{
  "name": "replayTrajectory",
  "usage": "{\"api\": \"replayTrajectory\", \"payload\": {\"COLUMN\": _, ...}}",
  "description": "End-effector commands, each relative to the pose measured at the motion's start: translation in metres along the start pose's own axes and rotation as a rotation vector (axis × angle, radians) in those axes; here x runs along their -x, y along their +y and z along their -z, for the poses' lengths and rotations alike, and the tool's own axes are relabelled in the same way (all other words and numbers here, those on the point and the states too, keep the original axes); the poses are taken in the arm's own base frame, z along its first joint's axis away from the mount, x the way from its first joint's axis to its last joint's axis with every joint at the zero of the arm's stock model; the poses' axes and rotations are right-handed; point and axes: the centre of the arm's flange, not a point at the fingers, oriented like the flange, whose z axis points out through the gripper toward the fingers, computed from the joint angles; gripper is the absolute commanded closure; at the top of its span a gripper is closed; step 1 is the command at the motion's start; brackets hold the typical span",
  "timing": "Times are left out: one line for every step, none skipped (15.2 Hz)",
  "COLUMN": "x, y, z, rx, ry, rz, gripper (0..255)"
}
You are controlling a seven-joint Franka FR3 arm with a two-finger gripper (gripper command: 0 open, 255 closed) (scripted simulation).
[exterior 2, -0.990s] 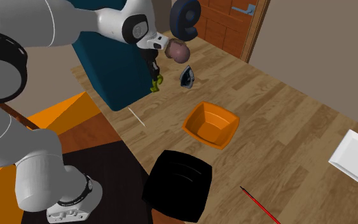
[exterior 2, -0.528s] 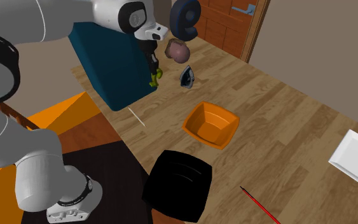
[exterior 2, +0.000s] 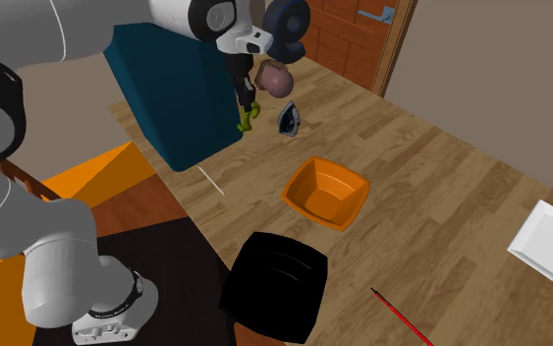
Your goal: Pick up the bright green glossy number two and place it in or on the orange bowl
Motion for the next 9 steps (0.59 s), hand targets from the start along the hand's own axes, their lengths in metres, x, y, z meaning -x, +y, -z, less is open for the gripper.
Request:
{"api": "replayTrajectory", "payload": {"x": -0.015, "y": 0.023, "z": 0.003, "rx": 0.0, "ry": 0.0, "rz": 0.001, "gripper": 255}}
{"api": "replayTrajectory", "payload": {"x": -0.022, "y": 0.034, "z": 0.005, "rx": 0.0, "ry": 0.0, "rz": 0.001, "gripper": 255}}
{"api": "replayTrajectory", "payload": {"x": -0.028, "y": 0.046, "z": 0.006, "rx": 0.0, "ry": 0.0, "rz": 0.001, "gripper": 255}}
{"api": "replayTrajectory", "payload": {"x": -0.035, "y": 0.057, "z": 0.008, "rx": 0.0, "ry": 0.0, "rz": 0.001, "gripper": 255}}
{"api": "replayTrajectory", "payload": {"x": -0.042, "y": 0.068, "z": 0.009, "rx": 0.0, "ry": 0.0, "rz": 0.001, "gripper": 255}}
{"api": "replayTrajectory", "payload": {"x": -0.048, "y": 0.08, "z": 0.011, "rx": 0.0, "ry": 0.0, "rz": 0.001, "gripper": 255}}
{"api": "replayTrajectory", "payload": {"x": -0.055, "y": 0.091, "z": 0.013, "rx": 0.0, "ry": 0.0, "rz": 0.001, "gripper": 255}}
{"api": "replayTrajectory", "payload": {"x": -0.061, "y": 0.102, "z": 0.014, "rx": 0.0, "ry": 0.0, "rz": 0.001, "gripper": 255}}
{"api": "replayTrajectory", "payload": {"x": -0.068, "y": 0.114, "z": 0.016, "rx": 0.0, "ry": 0.0, "rz": 0.001, "gripper": 255}}
